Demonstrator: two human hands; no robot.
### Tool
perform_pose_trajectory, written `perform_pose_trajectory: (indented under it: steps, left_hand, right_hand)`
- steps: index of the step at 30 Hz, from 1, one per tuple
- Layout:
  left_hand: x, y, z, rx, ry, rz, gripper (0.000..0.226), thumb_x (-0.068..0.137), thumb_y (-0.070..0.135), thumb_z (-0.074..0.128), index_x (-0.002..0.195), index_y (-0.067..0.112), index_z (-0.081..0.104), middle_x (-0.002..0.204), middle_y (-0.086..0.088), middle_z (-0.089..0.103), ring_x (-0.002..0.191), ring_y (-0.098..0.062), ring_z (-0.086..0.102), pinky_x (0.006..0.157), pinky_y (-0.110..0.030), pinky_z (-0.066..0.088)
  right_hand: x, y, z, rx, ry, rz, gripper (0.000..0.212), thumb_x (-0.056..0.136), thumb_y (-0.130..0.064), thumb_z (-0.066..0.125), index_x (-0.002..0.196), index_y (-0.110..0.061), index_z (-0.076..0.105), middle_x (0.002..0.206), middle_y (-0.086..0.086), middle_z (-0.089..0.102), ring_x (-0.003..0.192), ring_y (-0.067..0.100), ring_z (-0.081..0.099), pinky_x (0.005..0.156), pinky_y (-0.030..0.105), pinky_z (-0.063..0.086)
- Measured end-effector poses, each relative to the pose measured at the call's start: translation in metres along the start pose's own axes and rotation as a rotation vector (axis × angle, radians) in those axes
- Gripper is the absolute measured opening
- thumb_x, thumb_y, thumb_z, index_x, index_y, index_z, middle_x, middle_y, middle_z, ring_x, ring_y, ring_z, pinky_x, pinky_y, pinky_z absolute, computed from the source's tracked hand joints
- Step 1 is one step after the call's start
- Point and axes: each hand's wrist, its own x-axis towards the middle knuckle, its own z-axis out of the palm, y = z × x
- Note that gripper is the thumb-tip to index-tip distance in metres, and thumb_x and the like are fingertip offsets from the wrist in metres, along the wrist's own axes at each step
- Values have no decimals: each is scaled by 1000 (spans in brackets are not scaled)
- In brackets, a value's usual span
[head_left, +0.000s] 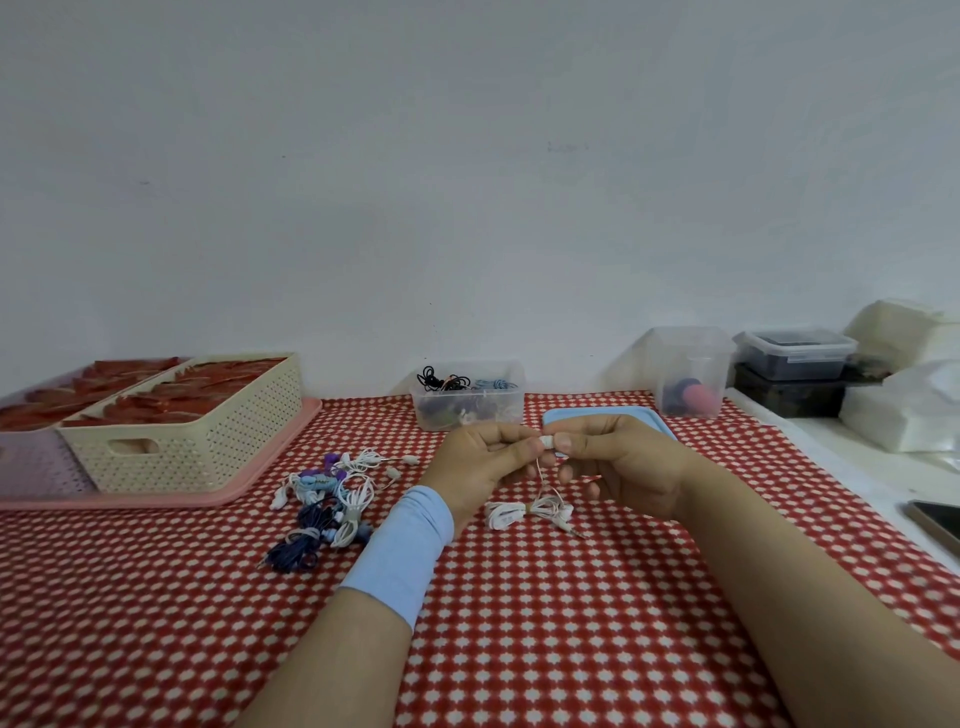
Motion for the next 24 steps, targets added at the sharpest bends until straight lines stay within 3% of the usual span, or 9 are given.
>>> perform_pose_trajectory:
  steps: [3, 6, 13, 19, 24]
  left_hand:
    - [1, -2, 0, -8, 7, 0, 10, 87, 9, 70, 89, 16, 77, 91, -15, 76, 87, -26, 68, 87, -35, 56]
    - [1, -1, -1, 13, 32, -8, 8, 87, 9, 71, 94, 11, 74, 89, -12, 77, 82, -20, 68, 81, -27, 56]
    - [4, -3, -2, 72, 88, -21, 9, 88, 20, 72, 93, 14, 76, 78, -7, 73, 71, -14, 61, 74, -29, 52]
    - [4, -6, -2, 148, 93, -34, 9, 89, 17, 71, 94, 11, 75, 68, 1, 66, 63, -6, 59, 63, -17, 49]
    - [4, -5, -3, 141, 103, -30, 9, 88, 16, 71, 95, 12, 75, 67, 5, 67, 63, -6, 59, 62, -16, 48]
  right_hand:
    - [0, -1, 2, -43, 32, -12, 31, 76, -22, 74, 103, -9, 77, 92, 9, 74, 67, 12, 65, 49, 19, 43]
    - [0, -1, 4, -76, 69, -39, 14, 87, -15, 70, 99, -15, 78, 90, 8, 74, 67, 13, 65, 51, 21, 43]
    - [-4, -4, 8, -173, 117, -140, 23, 89, -8, 71, 112, -15, 75, 90, 7, 76, 71, 18, 68, 58, 26, 49]
    - [-3, -1, 12, -389, 223, -277, 11, 83, -8, 78, 92, -14, 80, 78, 5, 77, 62, 16, 67, 53, 22, 52]
    - [-3, -2, 13, -369, 218, -274, 11, 85, -14, 77, 96, -18, 80, 85, 4, 78, 65, 16, 67, 57, 24, 53]
